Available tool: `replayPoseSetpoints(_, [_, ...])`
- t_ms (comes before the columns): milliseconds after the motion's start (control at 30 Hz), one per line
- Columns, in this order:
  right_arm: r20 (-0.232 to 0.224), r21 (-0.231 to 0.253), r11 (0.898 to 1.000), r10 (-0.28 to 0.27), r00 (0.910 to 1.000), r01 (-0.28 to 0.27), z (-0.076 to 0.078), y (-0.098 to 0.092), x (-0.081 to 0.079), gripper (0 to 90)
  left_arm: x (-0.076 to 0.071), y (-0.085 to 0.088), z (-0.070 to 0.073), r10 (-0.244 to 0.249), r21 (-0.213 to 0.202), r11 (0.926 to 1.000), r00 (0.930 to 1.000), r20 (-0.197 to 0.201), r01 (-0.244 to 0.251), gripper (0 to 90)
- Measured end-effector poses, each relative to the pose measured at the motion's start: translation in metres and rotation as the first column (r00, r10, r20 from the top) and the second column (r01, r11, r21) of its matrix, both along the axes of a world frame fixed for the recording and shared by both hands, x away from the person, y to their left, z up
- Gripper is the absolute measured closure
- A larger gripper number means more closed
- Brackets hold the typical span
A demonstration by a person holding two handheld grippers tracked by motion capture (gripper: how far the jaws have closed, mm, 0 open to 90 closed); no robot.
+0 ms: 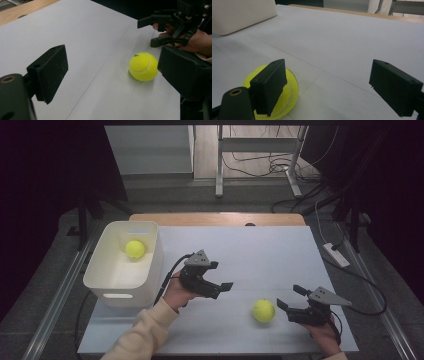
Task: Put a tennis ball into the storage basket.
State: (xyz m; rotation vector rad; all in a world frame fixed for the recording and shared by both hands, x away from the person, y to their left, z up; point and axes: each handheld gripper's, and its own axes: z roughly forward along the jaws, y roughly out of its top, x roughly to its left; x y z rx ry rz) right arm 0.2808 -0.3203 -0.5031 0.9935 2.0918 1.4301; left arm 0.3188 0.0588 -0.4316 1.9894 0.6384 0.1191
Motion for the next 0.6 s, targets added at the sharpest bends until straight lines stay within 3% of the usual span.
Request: replayPoseSetpoints(600, [0.003, -0.006, 1.0, 0.003, 1.0, -0.003, -0.001, 0.0, 0.0, 14.3, -0.003, -0.027, -0.009, -0.066, 0.006, 0.9978, 0.9975, -0.024, 0.066, 10.1])
